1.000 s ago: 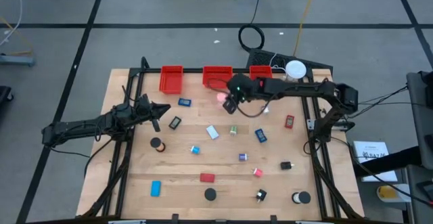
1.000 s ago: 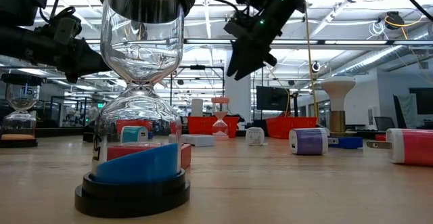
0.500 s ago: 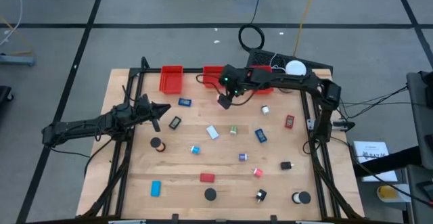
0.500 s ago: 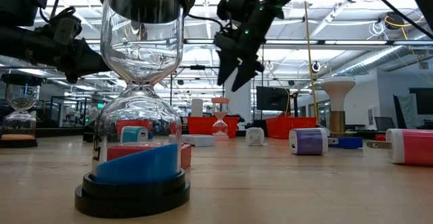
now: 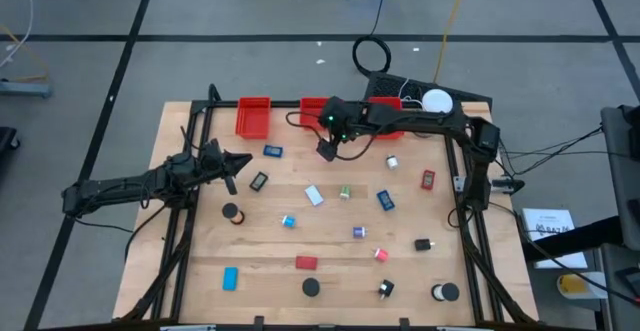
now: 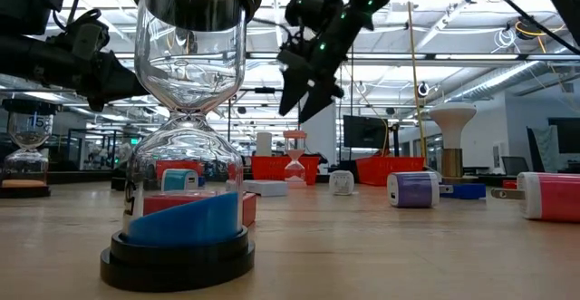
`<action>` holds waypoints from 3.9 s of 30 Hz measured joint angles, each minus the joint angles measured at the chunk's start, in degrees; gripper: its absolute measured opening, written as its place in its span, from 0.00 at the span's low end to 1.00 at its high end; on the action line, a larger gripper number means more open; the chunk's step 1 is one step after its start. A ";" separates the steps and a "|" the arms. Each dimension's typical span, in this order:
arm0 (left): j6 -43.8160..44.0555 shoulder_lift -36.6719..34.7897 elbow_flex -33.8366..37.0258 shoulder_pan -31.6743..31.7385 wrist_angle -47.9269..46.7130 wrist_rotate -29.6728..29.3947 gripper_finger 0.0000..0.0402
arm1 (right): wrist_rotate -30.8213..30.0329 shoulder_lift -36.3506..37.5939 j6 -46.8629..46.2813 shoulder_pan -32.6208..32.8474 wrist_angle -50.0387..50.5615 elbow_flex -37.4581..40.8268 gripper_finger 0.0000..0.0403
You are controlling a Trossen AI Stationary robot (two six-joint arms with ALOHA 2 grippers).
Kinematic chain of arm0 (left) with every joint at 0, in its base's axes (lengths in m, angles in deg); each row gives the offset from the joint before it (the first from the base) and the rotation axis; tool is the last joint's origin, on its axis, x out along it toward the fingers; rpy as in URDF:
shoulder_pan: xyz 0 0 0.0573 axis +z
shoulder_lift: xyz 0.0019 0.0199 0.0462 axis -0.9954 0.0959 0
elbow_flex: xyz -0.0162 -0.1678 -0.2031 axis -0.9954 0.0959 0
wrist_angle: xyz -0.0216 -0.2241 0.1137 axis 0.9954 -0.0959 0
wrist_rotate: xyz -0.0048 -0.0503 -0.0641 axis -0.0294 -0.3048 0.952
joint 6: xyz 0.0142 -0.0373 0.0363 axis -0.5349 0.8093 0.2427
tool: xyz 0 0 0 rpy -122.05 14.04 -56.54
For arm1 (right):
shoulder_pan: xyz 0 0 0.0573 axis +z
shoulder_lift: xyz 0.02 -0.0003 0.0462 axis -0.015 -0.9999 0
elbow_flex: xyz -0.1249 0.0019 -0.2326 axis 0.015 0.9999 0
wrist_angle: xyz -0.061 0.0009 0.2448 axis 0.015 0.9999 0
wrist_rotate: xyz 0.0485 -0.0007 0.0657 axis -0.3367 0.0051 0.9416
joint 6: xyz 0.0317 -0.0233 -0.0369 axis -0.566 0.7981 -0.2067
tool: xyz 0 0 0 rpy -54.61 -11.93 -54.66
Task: Pick & Place Office items
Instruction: Put the pink hour glass into the right red bin, then put the black digital clock into the middle red bin
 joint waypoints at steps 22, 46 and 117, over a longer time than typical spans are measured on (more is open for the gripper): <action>0.02 0.01 0.00 0.00 0.00 0.00 0.08 | -2.74 -3.97 4.07 -0.12 0.76 0.11 0.65; 0.01 0.01 -0.01 0.00 0.00 0.00 0.08 | -4.90 4.26 2.90 -2.75 4.33 0.15 0.50; 0.02 0.01 -0.02 0.02 0.00 0.00 0.08 | -13.58 18.89 10.82 -24.15 5.57 13.84 0.47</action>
